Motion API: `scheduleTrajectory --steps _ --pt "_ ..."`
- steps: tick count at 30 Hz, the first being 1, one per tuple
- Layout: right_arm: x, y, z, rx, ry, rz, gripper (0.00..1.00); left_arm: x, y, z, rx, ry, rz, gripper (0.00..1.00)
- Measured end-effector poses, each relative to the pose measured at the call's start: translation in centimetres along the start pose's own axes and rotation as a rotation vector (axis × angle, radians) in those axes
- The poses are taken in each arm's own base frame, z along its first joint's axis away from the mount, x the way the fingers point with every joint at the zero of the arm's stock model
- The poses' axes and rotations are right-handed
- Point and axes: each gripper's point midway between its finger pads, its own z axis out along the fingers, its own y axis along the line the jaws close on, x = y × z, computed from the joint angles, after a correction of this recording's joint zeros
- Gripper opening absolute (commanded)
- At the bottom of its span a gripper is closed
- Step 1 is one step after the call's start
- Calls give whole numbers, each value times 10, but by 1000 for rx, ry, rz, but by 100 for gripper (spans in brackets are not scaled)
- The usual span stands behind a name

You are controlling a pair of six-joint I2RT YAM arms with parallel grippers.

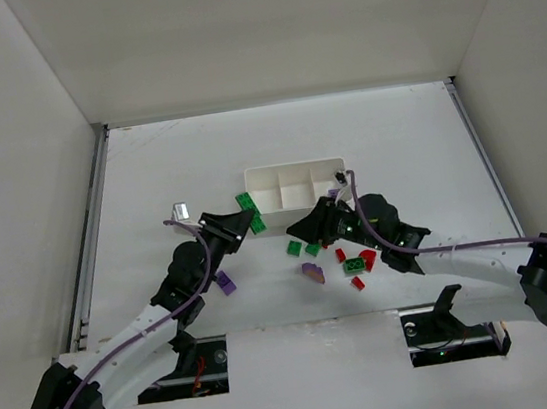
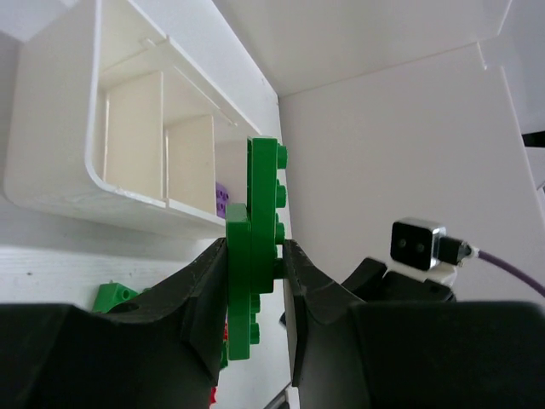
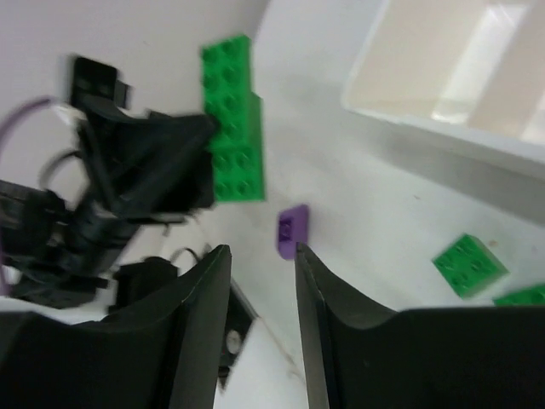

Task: Sort the legos into containers by color

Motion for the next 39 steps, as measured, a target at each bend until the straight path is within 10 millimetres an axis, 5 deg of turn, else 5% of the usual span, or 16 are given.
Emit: scheduleTrajectory --steps 6,15,26,39 --pt "49 -41 -10 229 107 -159 79 -13 10 -2 -32 -34 52 20" --pt "81 -88 -41 491 178 -341 81 -12 23 -4 -75 -22 112 20" --pt "62 -109 -63 653 153 -463 79 -12 22 -5 -71 -16 127 21" --pt "71 -139 -48 765 291 -552 93 -10 25 -7 -71 -10 130 21"
